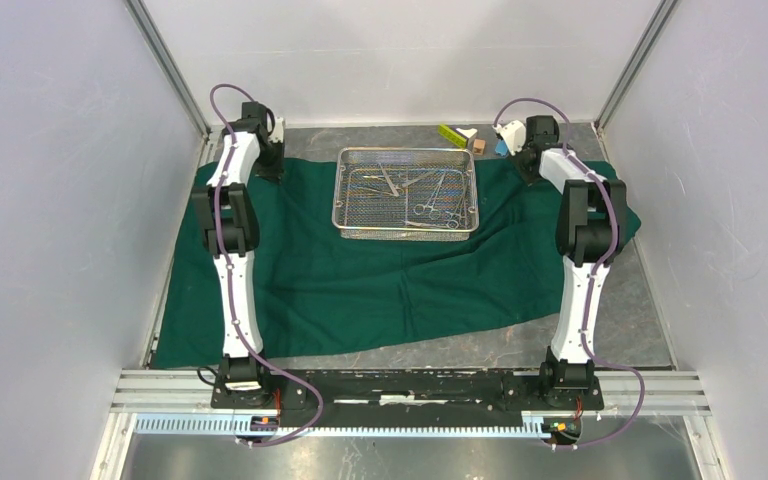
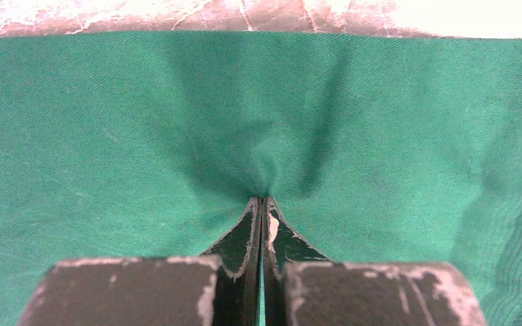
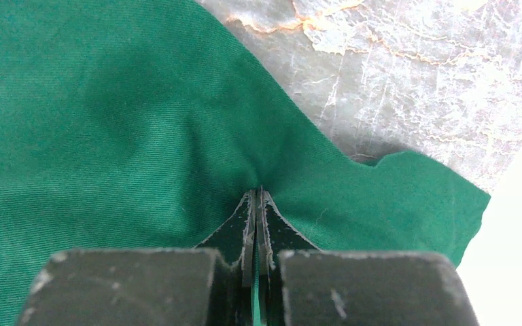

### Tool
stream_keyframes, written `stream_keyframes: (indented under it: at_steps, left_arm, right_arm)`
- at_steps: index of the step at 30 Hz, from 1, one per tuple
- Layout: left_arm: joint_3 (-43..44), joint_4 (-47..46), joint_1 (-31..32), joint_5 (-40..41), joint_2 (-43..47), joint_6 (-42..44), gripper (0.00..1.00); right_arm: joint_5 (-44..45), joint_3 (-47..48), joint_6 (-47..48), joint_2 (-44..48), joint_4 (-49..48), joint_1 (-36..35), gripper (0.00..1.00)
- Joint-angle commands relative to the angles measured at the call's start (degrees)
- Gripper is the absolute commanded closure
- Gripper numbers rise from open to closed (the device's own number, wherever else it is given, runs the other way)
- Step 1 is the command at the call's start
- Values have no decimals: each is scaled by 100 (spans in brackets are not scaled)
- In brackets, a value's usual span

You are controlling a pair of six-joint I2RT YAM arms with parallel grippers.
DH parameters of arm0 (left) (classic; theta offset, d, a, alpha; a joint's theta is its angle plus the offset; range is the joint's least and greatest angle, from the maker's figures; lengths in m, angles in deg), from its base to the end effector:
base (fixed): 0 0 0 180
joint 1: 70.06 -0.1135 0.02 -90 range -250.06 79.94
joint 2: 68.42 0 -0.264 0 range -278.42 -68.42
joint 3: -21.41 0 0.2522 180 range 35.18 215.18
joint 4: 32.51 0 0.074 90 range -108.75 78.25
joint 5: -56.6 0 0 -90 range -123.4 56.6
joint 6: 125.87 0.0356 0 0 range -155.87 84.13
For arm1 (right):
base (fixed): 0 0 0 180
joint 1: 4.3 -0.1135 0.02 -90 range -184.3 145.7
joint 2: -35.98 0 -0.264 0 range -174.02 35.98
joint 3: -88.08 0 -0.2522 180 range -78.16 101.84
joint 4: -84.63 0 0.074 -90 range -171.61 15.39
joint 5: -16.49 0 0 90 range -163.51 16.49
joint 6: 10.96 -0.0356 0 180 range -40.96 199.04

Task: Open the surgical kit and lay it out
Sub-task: Smooth out the surgical kit at the center of the board.

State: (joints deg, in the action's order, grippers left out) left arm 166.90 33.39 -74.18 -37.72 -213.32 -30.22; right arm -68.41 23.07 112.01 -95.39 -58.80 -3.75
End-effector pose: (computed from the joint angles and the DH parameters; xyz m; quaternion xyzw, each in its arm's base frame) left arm 0.5327 0.0357 0.1684 0.0211 0.9760 -0.0185 0.2160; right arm 0.5023 -0.0080 0.1531 -0.2509 0.9135 -0.1319 0.2918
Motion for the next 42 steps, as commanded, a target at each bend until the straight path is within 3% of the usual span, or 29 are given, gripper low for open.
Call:
stream_keyframes:
  at_steps: [1, 18, 21, 22, 25, 27, 30, 31, 36, 42]
  left_arm:
    - [345, -55, -136, 414, -326, 83, 98]
    - [325, -63, -190, 407, -252, 143, 97]
    - [332, -72, -192, 339, -161, 111, 84]
    - [341, -72, -195, 311, -109, 92, 75]
    - [314, -134, -193, 272, 153, 9, 49]
    - [176, -246, -203, 225, 441, -37, 30]
    - [-261, -564, -218, 131, 1035, -89, 4]
    - [-486, -676, -221, 104, 1310, -90, 0]
    - [-1974, -1314, -221, -183, 2667, -20, 0]
    - [-4066, -1952, -216, -780, 4301, 199, 0]
  right_arm:
    - [-282, -299, -164, 154, 493, 8, 100]
    - [-106, 2, -151, 23, 573, 12, 100]
    - [-140, 29, -164, 101, 595, 10, 89]
    - [-149, 16, -192, 155, 593, 14, 84]
    - [-239, -103, -279, 540, 549, 55, 55]
    - [-370, -310, -347, 943, 436, 112, 42]
    - [-497, -735, -413, 1657, 349, 252, 32]
    - [-639, -911, -415, 1894, 320, 321, 29]
    - [-834, -2170, -279, 3207, 242, 774, 19]
    - [-1094, -3579, -25, 4187, 223, 1795, 13]
